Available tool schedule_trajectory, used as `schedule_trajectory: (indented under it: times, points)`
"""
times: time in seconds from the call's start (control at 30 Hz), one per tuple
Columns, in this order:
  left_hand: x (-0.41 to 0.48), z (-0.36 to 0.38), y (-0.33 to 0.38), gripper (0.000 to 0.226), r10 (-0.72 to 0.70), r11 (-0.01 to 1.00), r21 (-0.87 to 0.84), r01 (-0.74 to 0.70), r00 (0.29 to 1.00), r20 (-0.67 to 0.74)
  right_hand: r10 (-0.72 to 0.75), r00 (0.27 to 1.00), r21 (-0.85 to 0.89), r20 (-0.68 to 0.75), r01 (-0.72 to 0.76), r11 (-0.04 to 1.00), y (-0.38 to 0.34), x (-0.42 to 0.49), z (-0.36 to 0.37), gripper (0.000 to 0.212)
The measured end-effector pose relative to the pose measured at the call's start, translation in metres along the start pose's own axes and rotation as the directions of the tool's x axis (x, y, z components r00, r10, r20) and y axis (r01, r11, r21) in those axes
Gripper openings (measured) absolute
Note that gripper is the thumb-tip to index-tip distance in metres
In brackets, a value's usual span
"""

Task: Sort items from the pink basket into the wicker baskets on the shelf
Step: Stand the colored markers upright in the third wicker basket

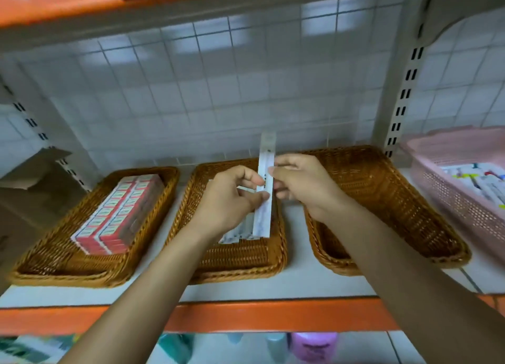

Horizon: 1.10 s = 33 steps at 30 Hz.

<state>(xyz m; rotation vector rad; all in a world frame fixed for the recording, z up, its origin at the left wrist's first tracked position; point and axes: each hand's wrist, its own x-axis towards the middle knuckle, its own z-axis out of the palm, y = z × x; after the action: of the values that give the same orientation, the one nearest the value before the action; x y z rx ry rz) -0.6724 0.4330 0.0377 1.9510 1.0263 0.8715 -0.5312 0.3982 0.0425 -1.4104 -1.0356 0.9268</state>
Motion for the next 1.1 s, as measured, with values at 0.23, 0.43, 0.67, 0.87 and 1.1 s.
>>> schedule_trajectory:
  times: [0.23,0.43,0.67,0.87,1.1]
  points:
    - [0.0,-0.031,-0.043,0.017,-0.144,0.987,-0.057,0.147,0.988,0.055,0.071,0.997,-0.028,-0.015,-0.071,0.997,-0.003,0.041,0.037,0.016]
    - [0.019,-0.028,-0.06,0.018,-0.274,0.958,-0.061,0.28,0.957,0.095,0.062,0.994,-0.148,-0.09,-0.075,0.986,0.012,0.062,0.048,0.014]
    - [0.038,-0.02,-0.06,0.018,-0.283,0.957,0.097,0.275,0.955,0.089,-0.056,0.99,-0.588,-0.126,-0.029,0.809,0.023,0.081,0.048,0.017]
    - [0.042,-0.008,-0.062,0.021,-0.172,0.871,0.476,0.123,0.983,0.061,-0.171,0.985,-0.883,0.023,0.1,0.459,0.029,0.077,0.053,0.034]
    - [0.044,-0.009,-0.062,0.015,-0.097,0.813,0.581,0.033,0.992,0.079,-0.184,0.96,-0.934,0.21,0.253,0.253,0.03,0.07,0.058,0.032]
